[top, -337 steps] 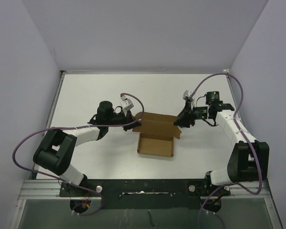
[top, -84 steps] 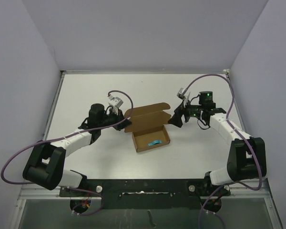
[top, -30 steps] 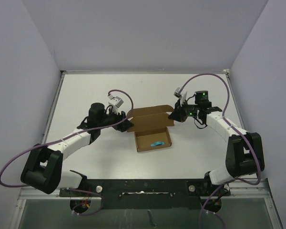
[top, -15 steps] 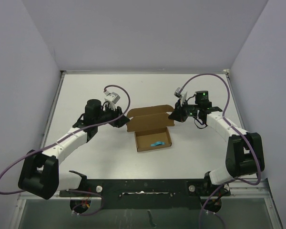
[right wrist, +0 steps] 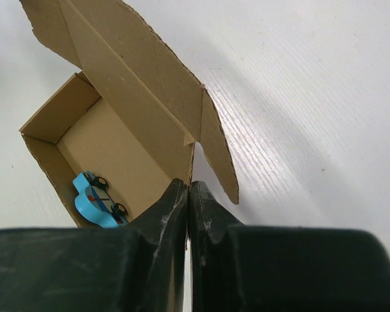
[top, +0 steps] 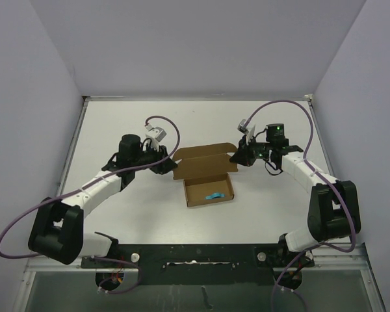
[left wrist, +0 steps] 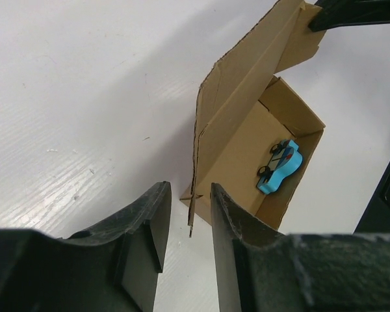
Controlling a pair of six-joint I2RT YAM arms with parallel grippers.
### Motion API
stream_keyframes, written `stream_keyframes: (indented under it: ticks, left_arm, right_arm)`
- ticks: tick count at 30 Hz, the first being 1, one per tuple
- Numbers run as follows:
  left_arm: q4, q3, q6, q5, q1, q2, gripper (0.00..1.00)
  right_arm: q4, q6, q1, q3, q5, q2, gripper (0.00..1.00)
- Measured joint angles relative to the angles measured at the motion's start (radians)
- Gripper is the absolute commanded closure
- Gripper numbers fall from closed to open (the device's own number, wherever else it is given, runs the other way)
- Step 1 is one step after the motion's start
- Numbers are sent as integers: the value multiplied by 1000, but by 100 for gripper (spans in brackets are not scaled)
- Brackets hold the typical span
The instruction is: Fold the paper box
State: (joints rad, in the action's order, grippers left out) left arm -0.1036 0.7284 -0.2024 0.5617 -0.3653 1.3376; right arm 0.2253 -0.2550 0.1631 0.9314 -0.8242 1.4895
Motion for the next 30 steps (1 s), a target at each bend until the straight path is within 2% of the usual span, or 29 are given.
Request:
stream_keyframes:
  ticks: [10, 14, 19, 24, 30]
  left_arm:
    - [5, 7, -4, 27, 0, 24, 83]
    - [6, 7, -5, 35, 0, 26, 100]
    - [4, 8, -19, 31, -8, 26, 100]
    - [-5, 11, -48, -60, -43, 24, 100]
    - [4, 61, -57, -289, -135, 26, 100]
  right_arm:
    - [0, 1, 0, 0, 0, 0, 100]
    - [0, 1, 0, 0, 0, 0, 100]
    - [0, 2, 2, 0, 1, 0, 100]
    - [0, 6, 26, 2, 62, -12, 100]
    - [-29, 31, 103, 2, 247, -51, 100]
